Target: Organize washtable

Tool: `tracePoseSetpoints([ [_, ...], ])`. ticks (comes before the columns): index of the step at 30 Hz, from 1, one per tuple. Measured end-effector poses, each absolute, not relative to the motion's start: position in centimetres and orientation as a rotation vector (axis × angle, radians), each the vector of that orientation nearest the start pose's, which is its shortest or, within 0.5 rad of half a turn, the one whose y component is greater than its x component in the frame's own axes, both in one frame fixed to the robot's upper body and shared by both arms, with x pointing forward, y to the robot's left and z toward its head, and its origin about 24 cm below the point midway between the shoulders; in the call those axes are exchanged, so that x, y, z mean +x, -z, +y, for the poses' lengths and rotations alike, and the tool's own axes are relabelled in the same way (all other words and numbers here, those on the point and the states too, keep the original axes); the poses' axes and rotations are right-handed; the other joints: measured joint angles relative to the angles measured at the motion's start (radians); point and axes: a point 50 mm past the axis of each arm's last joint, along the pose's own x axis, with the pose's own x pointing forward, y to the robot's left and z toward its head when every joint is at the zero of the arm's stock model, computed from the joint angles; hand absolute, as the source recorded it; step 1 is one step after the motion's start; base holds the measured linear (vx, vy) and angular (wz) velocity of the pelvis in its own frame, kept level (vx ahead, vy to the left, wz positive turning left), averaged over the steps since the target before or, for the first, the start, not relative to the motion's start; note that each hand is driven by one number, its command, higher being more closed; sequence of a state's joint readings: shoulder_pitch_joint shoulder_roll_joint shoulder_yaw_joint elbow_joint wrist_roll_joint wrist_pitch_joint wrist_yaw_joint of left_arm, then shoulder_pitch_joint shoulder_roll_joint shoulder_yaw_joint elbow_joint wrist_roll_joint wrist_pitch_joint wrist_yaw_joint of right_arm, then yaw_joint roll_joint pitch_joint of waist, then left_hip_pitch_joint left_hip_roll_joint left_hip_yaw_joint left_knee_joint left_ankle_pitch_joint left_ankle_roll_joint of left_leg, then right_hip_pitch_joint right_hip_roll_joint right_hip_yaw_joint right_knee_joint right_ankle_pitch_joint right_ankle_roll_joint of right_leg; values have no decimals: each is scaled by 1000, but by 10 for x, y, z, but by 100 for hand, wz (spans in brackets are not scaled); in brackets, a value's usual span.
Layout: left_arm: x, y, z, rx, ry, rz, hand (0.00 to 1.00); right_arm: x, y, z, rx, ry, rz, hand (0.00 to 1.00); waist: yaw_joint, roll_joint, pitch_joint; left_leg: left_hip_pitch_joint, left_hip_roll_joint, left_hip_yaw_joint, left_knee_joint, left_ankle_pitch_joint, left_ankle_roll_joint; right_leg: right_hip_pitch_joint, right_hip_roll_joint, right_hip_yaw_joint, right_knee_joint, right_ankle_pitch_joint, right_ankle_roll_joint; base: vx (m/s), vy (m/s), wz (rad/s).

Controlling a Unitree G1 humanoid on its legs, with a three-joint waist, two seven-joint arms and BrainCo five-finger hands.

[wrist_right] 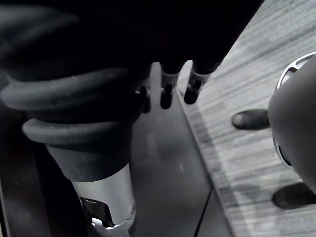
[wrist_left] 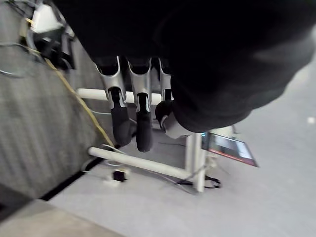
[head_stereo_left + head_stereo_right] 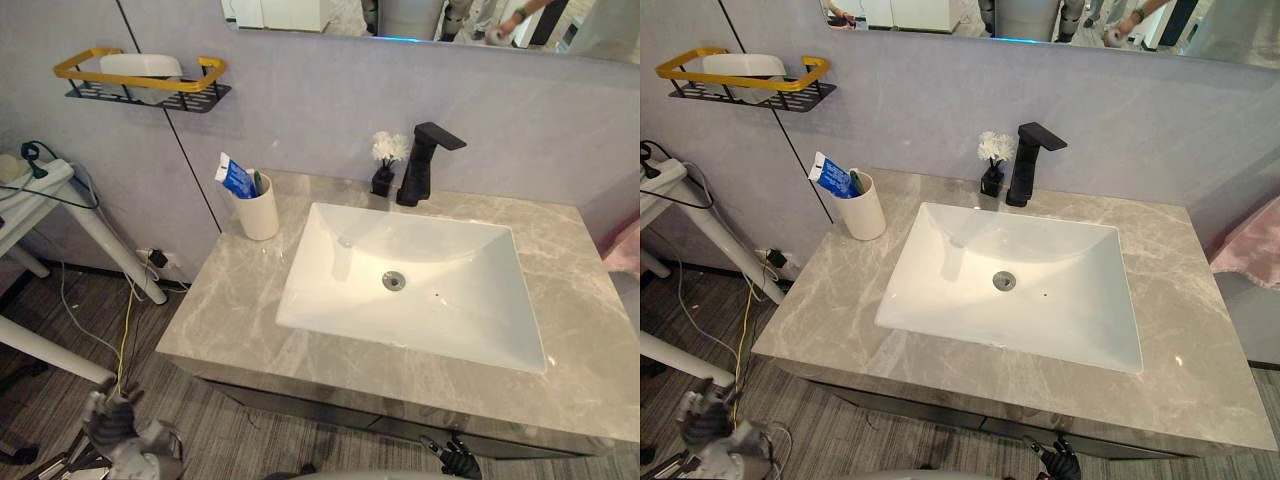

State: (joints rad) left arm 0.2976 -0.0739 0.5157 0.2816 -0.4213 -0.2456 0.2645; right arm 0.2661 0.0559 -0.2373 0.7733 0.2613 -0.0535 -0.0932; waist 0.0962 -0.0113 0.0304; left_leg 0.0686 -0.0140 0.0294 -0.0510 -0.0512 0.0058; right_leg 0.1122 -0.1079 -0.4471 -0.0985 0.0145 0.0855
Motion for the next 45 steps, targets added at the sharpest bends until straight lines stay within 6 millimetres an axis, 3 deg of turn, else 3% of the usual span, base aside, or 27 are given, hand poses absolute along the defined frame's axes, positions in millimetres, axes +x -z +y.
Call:
tracePoseSetpoints([
  [7, 94, 130, 220, -376, -824, 714, 0, 72, 151, -184, 347, 540, 956, 0, -1, -6, -4, 2, 11, 8, 1, -3, -12, 3, 6, -14, 0, -4, 6, -27, -27, 0],
  [13, 78, 150, 194, -300, -675, 900, 0, 78, 151, -182, 351, 532, 941, 0, -2, -22, -12, -2, 34, 78, 1, -12, -26, -34, 20, 15, 0, 5, 10, 6, -20, -35],
  [18, 88, 153, 189, -171, -510, 941, 0, 92, 152, -178, 336, 491, 936, 0, -6, -24, -12, 9, 53, 148, 2, -24, -44, -66, 41, 93, 0, 14, 1, 52, -27, -47],
  [20, 94, 152, 188, -140, -453, 936, 0, 96, 151, -175, 316, 460, 933, 0, -26, -23, -4, 10, 52, 161, 5, -25, -45, -69, 40, 103, 1, 15, 1, 11, 3, -22],
  [22, 100, 152, 188, -85, -400, 944, 0, 113, 147, -173, 279, 399, 902, 0, -30, -21, 28, -6, 49, 164, 23, -27, -46, -104, 31, 122, 45, 13, 2, -45, 29, -21],
  [25, 112, 148, 188, -29, -331, 916, 0, 127, 143, -174, 249, 359, 874, 0, -29, -28, 58, -44, 36, 135, 35, -25, -44, -153, 22, 156, 103, -7, 4, -79, 37, 4],
  [27, 117, 146, 187, 7, -291, 904, 0, 121, 147, -175, 228, 346, 900, 0, -30, -36, 65, -57, 21, 58, 34, -14, -26, -147, 11, 178, 114, -20, 4, -44, 45, 65],
  [31, 126, 142, 184, 14, -270, 861, 0, 122, 144, -177, 207, 332, 909, 0, -27, -41, 95, -116, -7, -85, 41, 34, -15, -130, -6, 75, 116, -48, -11, -51, -10, 117],
  [32, 134, 139, 182, 8, -266, 828, 0, 113, 143, -181, 200, 350, 901, 0, -24, -37, 115, -138, -3, -126, 51, 50, -20, -134, -14, 35, 117, -49, -12, -40, -26, 128],
  [34, 142, 136, 180, 3, -261, 806, 0, 109, 140, -188, 178, 359, 849, 0, -5, -22, 147, -164, -4, -161, 55, 75, -32, -138, -19, -12, 132, -60, -26, -91, -29, 97],
  [35, 141, 136, 178, 5, -248, 809, 0, 113, 140, -189, 183, 339, 844, 0, -2, -11, 154, -168, -7, -161, 17, 112, -43, -144, -21, -39, 156, -79, -21, -204, -45, 75],
  [36, 141, 136, 174, 5, -233, 808, 0, 117, 140, -190, 180, 332, 838, 0, -6, 1, 151, -169, -2, -155, -12, 110, -45, -152, -15, -62, 169, -85, -24, -214, -27, 83],
  [37, 144, 135, 169, 2, -217, 804, 0, 121, 139, -187, 186, 336, 842, 0, -23, 11, 152, -171, 15, -88, -52, 52, 7, -153, -27, -113, 153, -78, -49, -113, 8, 108],
  [38, 149, 134, 168, 18, -205, 791, 0, 123, 138, -184, 192, 340, 831, 0, -32, -11, 155, -195, 27, 58, 3, 29, 29, -158, -61, -152, 139, -54, -52, -18, 27, 100],
  [40, 150, 134, 165, 30, -187, 791, 0, 130, 136, -181, 184, 317, 815, 0, -41, -4, 152, -208, 73, 254, 157, 28, 31, -190, -112, -188, 210, -64, -50, 67, 63, 77],
  [41, 144, 136, 160, 28, -176, 811, 0, 131, 136, -182, 182, 320, 813, 0, -72, 7, 148, -200, 115, 344, 230, 36, 12, -195, -136, -217, 272, -94, -39, 64, 96, 85],
  [42, 142, 137, 158, 27, -170, 816, 0, 136, 134, -186, 174, 321, 799, 0, -86, 27, 143, -203, 108, 353, 228, 40, 3, -197, -141, -223, 305, -111, -27, -23, 117, 85],
  [45, 140, 138, 151, 77, -103, 822, 0, 141, 134, -185, 186, 327, 800, 0, -87, 44, 138, -143, 86, 403, 49, 71, -5, -192, -135, -274, 292, -92, -18, -97, 141, 55],
])
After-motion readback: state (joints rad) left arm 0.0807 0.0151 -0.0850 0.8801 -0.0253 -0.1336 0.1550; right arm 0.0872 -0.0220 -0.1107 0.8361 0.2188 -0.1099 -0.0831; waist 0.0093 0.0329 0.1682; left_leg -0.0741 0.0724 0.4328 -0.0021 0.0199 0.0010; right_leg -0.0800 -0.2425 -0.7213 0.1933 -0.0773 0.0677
